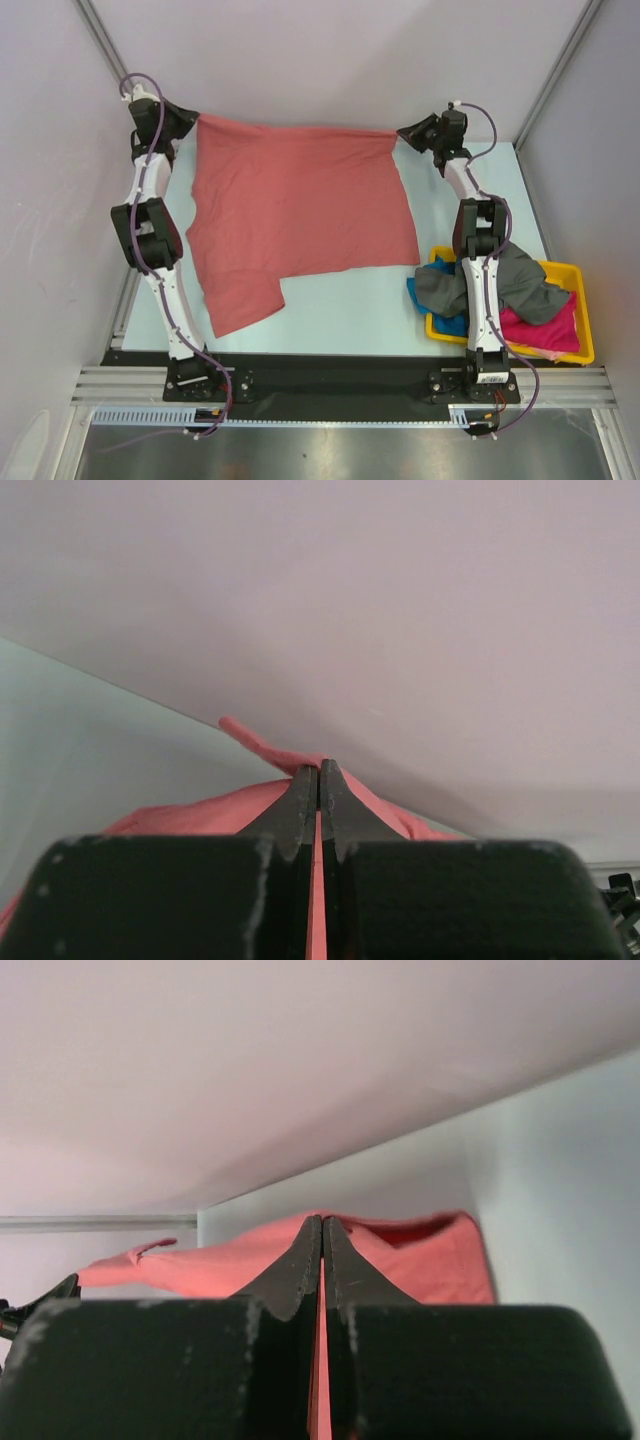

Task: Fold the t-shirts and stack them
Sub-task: Fold the tshirt

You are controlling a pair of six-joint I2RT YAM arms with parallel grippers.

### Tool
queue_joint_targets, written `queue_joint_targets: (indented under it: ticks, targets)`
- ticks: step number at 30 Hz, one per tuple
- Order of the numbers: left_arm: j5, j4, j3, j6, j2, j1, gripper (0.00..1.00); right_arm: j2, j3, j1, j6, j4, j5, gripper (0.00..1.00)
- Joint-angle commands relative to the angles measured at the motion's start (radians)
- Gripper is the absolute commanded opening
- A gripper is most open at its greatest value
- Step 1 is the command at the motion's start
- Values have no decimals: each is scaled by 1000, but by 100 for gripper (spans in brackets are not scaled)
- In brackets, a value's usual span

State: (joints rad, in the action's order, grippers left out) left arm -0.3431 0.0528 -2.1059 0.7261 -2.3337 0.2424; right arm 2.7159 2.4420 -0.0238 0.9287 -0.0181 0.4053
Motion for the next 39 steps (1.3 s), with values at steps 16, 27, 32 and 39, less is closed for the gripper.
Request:
queue_joint_targets:
  ticks: [16, 27, 32, 39]
  targets:
    - [39, -111, 105, -91, 134, -3, 0, -120, -76, 16, 4, 150, 19, 0]
    - [98, -160, 472, -178, 379, -6, 0, -220, -209, 15, -93, 328, 84, 0]
    - [121, -171, 589, -189, 459, -3, 0, -235, -227, 42, -113, 383, 82, 0]
    - [138, -211, 629, -191, 468, -2, 0, -246, -244, 44, -122, 409, 81, 0]
